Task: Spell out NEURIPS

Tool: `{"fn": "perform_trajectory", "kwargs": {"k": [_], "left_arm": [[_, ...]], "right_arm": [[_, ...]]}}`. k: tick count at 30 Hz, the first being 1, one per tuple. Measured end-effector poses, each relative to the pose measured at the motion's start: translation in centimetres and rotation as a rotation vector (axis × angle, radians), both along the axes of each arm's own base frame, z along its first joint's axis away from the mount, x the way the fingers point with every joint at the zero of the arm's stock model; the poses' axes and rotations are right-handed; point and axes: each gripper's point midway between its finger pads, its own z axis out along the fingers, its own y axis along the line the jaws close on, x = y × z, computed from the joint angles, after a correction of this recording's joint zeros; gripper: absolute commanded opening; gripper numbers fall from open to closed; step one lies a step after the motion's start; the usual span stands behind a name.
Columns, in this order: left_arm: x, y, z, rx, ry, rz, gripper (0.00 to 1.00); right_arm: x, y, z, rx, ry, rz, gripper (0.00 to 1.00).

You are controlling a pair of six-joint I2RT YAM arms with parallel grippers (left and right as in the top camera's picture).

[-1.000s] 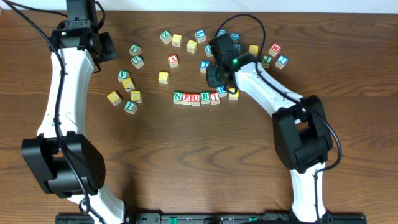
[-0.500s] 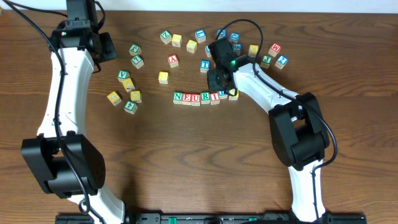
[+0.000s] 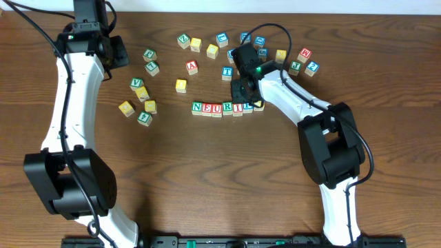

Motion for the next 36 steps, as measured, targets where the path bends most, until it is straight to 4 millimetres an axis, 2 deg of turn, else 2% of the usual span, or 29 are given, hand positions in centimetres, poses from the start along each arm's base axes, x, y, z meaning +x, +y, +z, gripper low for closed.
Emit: {"fn": "perform_trajectory", "kwargs": {"k": [13,16,20,23,28,36], "left_arm": [[0.0,0.0,0.0,0.0,0.0,0.0,0.45],[0.0,0.0,0.0,0.0,0.0,0.0,0.45],[0.0,0.0,0.0,0.0,0.0,0.0,0.45],[0.0,0.0,0.0,0.0,0.0,0.0,0.44],[0.0,0.0,0.0,0.0,0.0,0.0,0.45],[0.0,0.0,0.0,0.0,0.0,0.0,0.44]], "right_arm": [[-0.6,-0.1,-0.1,0.0,0.031,0.0,0.11],[-0.3,0.0,0.6,0.002,0.03,-0.003,0.13],[1.1,-0.1,2.7,0.012,-0.004,-0.016,0.14],[1.9,-0.7,3.4,0.011,-0.023,-0.034,0.13],[2.1,-2.9,3.2,-0.011,0.002,-0.081,0.08],[1.8,-3.7,2.5,-0.024,0.019,-0.113,0.01]]}}
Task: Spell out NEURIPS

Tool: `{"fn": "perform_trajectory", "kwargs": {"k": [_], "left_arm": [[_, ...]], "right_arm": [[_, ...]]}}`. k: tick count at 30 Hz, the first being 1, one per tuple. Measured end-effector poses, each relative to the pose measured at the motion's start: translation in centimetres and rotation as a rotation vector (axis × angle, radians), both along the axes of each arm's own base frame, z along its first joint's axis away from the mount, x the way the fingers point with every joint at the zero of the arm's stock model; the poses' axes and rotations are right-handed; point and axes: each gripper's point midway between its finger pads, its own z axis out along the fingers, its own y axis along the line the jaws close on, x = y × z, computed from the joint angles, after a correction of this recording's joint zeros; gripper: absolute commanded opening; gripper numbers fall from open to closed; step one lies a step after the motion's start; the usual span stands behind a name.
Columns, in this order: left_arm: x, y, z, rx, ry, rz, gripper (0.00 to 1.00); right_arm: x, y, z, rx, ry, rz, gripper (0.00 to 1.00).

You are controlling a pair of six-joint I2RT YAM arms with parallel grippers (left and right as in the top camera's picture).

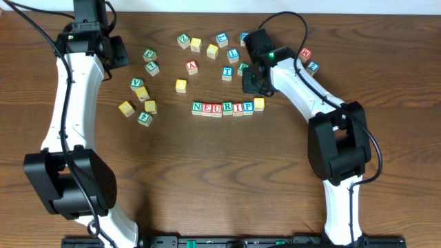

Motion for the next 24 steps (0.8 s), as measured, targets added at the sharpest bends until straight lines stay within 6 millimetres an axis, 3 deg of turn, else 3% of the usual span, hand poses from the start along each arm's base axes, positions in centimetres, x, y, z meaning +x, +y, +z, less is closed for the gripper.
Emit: {"fn": "perform_trajectory", "kwargs": {"k": [24], "left_arm": [[0.0,0.0,0.0,0.0,0.0,0.0,0.45]], "right_arm": [[-2.2,-1.1,-0.9,-0.043,0.09,-0.011,0.01]]}}
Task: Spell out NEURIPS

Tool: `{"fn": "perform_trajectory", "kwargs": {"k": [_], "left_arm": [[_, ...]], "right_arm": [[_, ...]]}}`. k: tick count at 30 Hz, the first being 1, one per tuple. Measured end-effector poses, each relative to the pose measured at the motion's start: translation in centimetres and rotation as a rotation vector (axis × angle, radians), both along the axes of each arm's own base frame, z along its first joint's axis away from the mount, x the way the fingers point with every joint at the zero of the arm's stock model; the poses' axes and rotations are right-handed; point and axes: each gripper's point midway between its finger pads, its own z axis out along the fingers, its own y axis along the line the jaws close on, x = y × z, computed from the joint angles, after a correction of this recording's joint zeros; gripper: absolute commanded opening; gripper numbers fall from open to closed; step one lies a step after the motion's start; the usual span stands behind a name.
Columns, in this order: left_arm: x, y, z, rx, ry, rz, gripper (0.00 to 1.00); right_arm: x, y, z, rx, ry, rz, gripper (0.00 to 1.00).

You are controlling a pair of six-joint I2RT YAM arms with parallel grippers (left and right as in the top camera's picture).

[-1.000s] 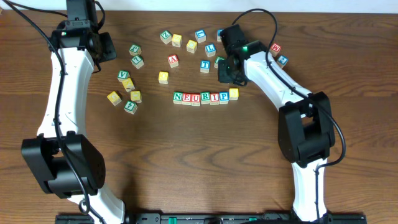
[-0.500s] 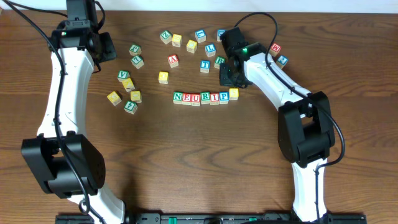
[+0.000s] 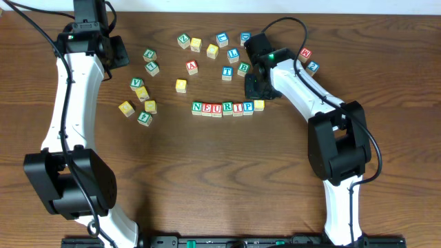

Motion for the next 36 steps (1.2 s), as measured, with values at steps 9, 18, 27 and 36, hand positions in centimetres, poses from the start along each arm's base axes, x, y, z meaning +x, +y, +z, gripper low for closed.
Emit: {"fn": "perform_trajectory", "kwargs": {"k": [9,18,27,36], "left_arm": [[0.0,0.0,0.0,0.0,0.0,0.0,0.45],[0.0,0.0,0.0,0.0,0.0,0.0,0.44],[0.0,0.0,0.0,0.0,0.0,0.0,0.45],[0.0,0.0,0.0,0.0,0.0,0.0,0.45]], "right_arm": [[-1.0,-0.4,-0.2,-0.016,0.04,-0.003,0.01],[-0.6,-0.5,-0.1,-0.011,0.03,-0.007,0.01],[-2.9,-4.1,-0.1,-0.056,0.16,-0.095,0.01],[-4.8,-4.3,-1.1,-0.059,0.231,-0.114,0.01]]}}
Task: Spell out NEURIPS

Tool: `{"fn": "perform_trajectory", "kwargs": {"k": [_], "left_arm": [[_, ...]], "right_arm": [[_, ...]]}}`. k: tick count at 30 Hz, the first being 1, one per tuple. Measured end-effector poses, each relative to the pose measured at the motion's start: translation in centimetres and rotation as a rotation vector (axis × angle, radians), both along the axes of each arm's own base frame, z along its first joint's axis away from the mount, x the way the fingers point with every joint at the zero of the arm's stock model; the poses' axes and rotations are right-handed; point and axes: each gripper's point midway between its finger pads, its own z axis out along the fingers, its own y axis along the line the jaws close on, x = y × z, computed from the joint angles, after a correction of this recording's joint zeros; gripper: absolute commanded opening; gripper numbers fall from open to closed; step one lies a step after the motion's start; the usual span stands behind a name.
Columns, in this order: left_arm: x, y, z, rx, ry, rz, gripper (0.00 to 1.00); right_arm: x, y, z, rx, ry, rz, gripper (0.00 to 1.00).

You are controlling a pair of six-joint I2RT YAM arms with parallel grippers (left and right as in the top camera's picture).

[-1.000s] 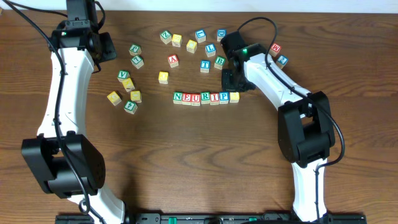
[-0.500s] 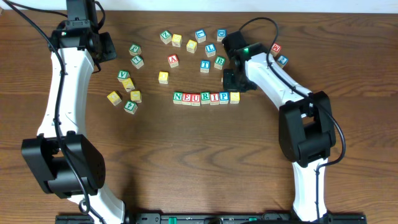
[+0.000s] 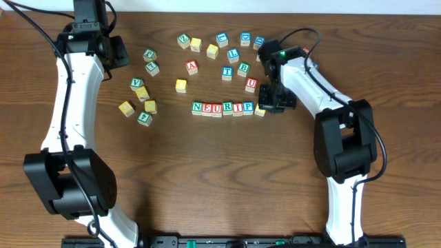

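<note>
A row of letter blocks (image 3: 222, 108) reads N E U R I P at the middle of the table. A yellow block (image 3: 259, 110) lies slightly tilted against the row's right end, just after the P. My right gripper (image 3: 270, 104) hangs low right beside that yellow block, on its right side. Its fingers are dark and seen from above, so their spacing does not show. My left gripper (image 3: 118, 52) is far off at the upper left, holding nothing that I can see.
Several loose blocks lie behind the row, among them a red U block (image 3: 251, 84), a T block (image 3: 227, 71) and a red A block (image 3: 192, 67). Another cluster of blocks (image 3: 142, 94) sits at the left. The right arm (image 3: 310, 79) covers the back-right table.
My right gripper has moved from behind the row's right end to down beside the yellow block. That block now sits a little nearer and tilted. The red U block has come into view.
At first my right gripper was over the row's right end, with the yellow block past the P. Then it stood farther back among the loose blocks. Then it came closer again, and now it is at the yellow block. The left arm stayed still.
</note>
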Motion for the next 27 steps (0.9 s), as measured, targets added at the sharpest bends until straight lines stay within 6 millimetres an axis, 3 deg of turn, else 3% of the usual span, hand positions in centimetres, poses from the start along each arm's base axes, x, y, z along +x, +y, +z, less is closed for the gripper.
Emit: {"fn": "perform_trajectory", "kwargs": {"k": [6,27], "left_arm": [[0.0,0.0,0.0,0.0,0.0,0.0,0.45],[0.0,0.0,0.0,0.0,0.0,0.0,0.45]], "right_arm": [[-0.3,0.8,-1.0,0.01,-0.008,0.013,0.01],[1.9,1.6,-1.0,0.042,-0.096,0.038,0.03]]}}
